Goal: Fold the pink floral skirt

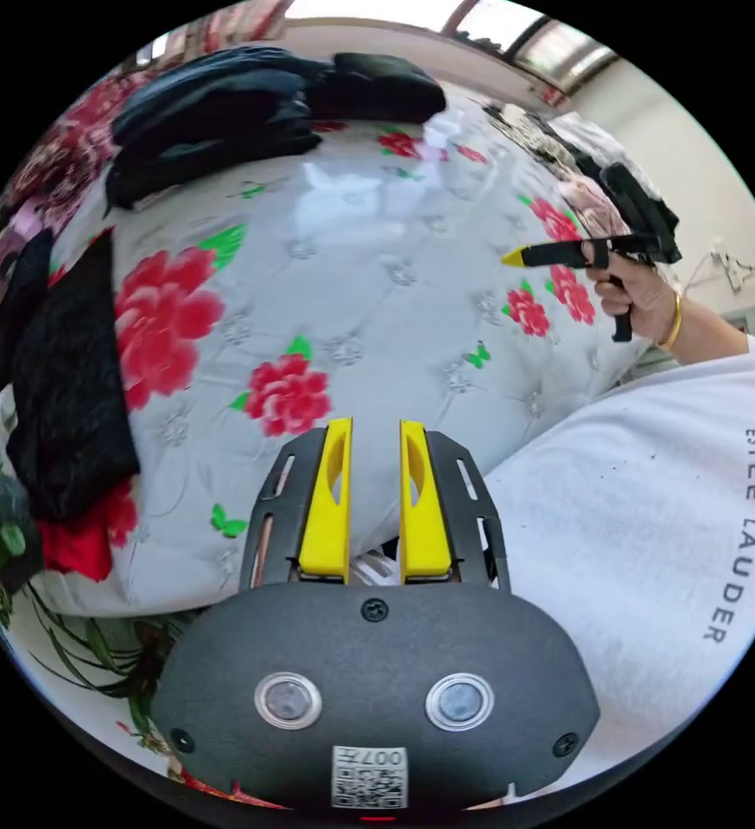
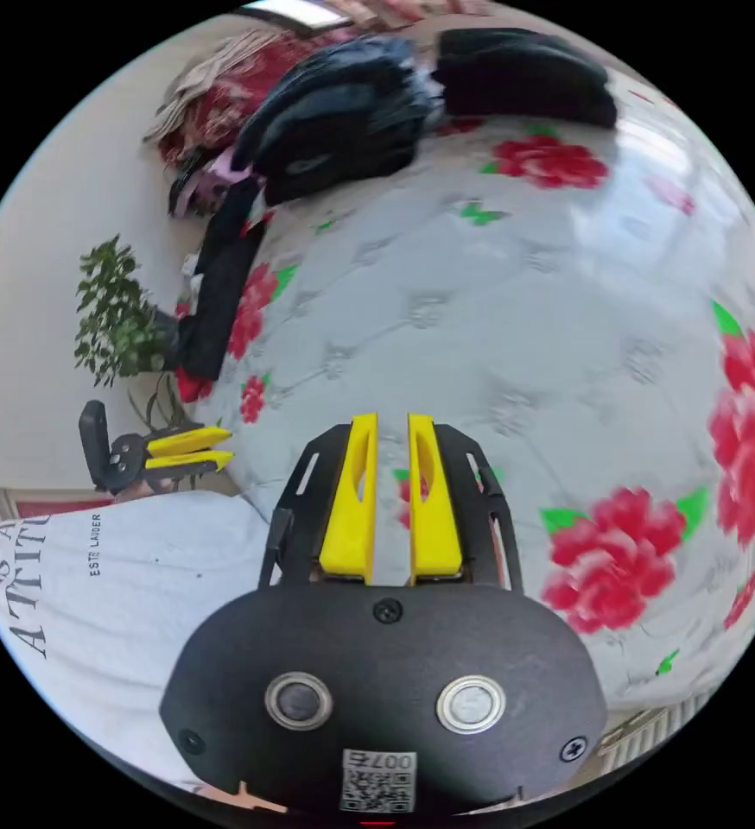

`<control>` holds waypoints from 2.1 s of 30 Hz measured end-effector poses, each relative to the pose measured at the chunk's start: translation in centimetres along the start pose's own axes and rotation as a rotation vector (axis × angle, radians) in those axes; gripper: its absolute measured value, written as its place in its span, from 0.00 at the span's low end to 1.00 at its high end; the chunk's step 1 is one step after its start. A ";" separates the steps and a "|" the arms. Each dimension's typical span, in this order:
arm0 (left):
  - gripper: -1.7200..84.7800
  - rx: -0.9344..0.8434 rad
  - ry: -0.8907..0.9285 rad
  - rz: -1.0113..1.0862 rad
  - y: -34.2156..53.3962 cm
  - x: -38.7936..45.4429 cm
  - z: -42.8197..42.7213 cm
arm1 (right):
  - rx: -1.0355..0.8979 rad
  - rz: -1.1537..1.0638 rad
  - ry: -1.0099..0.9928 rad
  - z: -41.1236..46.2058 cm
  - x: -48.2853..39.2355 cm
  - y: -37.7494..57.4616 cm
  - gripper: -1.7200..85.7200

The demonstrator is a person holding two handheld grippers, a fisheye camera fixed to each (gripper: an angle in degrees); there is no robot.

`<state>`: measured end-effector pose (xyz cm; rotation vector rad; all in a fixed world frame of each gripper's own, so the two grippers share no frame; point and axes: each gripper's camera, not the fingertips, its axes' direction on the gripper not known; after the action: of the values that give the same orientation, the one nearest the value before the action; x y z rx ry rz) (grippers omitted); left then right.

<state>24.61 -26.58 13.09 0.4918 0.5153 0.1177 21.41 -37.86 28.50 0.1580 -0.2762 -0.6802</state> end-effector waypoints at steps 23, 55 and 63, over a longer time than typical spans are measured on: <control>0.08 -0.016 -0.104 -0.431 -0.2 18.9 16.0 | 0.330 0.272 0.236 -20.4 28.4 6.1 0.03; 0.16 0.256 0.094 0.258 -10.2 20.9 17.4 | 0.343 0.176 0.248 -24.8 16.1 26.3 0.13; 0.02 0.056 0.285 0.171 -19.0 20.6 23.7 | 0.237 0.213 0.199 -22.7 17.3 23.0 0.10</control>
<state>54.02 -48.52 12.84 0.5773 0.7559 0.3414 54.82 -30.05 15.72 0.4145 -0.1782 -0.4151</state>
